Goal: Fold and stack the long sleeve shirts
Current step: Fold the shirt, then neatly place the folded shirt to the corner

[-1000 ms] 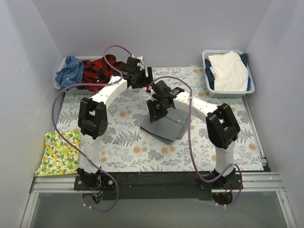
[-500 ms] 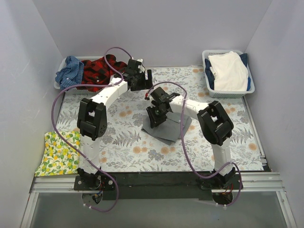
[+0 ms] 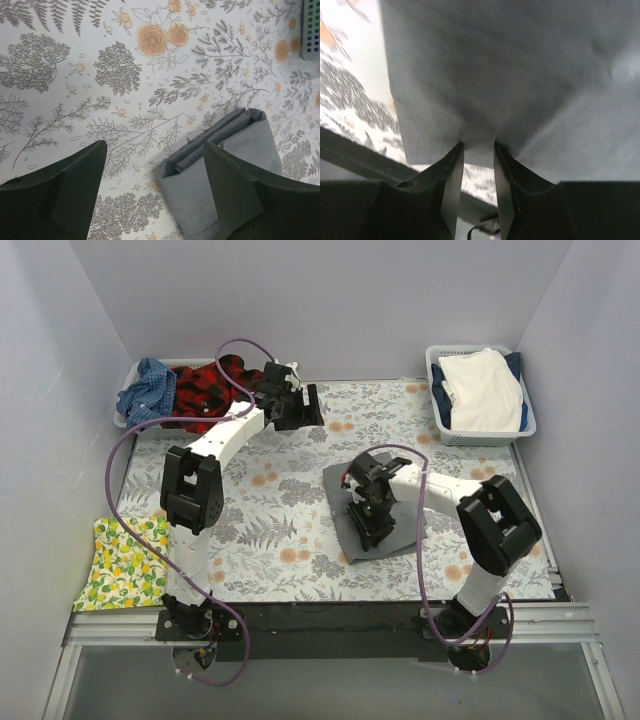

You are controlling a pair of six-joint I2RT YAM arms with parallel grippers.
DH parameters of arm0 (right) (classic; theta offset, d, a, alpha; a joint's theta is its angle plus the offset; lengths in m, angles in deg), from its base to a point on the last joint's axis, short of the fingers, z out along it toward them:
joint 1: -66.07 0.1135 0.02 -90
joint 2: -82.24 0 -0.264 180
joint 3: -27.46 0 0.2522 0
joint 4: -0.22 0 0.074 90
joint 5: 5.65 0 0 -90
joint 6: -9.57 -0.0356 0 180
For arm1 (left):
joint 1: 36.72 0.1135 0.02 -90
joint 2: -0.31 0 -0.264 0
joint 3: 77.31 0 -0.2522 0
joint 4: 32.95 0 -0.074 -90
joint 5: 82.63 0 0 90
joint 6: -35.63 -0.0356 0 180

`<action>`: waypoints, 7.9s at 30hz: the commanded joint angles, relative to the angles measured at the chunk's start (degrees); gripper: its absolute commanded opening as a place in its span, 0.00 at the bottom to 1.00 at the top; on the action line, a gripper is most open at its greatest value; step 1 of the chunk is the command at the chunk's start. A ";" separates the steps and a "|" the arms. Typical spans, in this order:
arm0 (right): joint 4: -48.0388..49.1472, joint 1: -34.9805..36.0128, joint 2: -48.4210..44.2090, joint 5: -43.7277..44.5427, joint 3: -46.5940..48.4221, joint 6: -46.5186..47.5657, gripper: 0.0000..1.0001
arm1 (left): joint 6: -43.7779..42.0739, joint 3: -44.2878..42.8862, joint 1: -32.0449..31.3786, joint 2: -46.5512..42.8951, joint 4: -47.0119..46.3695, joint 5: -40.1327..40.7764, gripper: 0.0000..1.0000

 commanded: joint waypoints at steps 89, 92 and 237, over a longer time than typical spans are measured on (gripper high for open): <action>32.50 -18.03 24.95 -14.99 9.05 -21.14 0.52 | 7.32 18.71 1.89 -0.04 14.74 15.71 0.76; 32.59 -18.12 25.65 -15.69 9.93 -20.79 0.40 | 7.41 19.32 1.89 -0.30 14.48 14.31 0.75; 0.51 -14.16 14.76 16.57 32.26 -4.35 0.82 | 7.06 23.80 13.32 -21.74 10.70 4.02 0.87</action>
